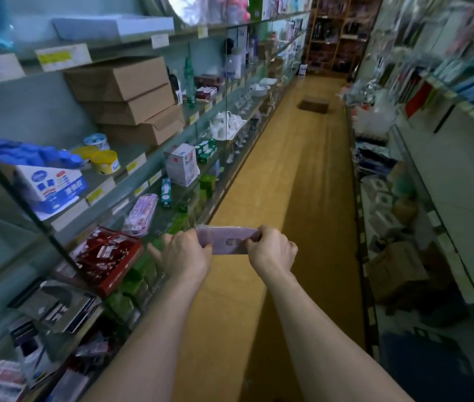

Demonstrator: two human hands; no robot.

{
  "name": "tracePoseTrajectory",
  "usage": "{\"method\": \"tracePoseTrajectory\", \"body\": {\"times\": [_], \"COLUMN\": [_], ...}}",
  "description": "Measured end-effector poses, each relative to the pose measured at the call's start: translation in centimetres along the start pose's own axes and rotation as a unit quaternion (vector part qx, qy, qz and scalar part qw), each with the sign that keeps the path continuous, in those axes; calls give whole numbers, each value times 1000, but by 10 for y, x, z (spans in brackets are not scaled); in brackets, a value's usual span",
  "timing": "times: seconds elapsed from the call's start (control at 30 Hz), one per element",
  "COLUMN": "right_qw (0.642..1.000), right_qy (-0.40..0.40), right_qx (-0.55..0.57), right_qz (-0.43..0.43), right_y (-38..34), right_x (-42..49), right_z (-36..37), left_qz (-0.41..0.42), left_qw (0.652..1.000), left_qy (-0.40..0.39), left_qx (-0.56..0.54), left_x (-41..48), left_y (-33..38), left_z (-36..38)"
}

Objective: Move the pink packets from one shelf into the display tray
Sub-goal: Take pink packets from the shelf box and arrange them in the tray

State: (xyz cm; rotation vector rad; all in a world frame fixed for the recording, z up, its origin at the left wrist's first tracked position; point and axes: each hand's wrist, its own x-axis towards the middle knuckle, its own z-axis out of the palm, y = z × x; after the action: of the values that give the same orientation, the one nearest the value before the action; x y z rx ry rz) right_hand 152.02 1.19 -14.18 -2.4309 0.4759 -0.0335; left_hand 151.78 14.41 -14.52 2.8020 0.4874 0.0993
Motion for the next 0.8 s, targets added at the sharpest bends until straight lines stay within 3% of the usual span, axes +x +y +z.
{"method": "tracePoseTrajectory", "body": {"times": [0.37,0.8], "right_qw": [999,994], "right_qy": [-8,-54], "right_qx": [-24,-25], "right_qz": [-44,-95], "right_y": [50,19], "right_x": [142,272], "right_z": [-78,-42], "left_qz": [-31,-110], "left_qw": [999,993], "left_qy": [10,33], "left_qx": [-9,-32], "left_x": [54,163], "left_y": [155,188], "left_z": [41,75]}}
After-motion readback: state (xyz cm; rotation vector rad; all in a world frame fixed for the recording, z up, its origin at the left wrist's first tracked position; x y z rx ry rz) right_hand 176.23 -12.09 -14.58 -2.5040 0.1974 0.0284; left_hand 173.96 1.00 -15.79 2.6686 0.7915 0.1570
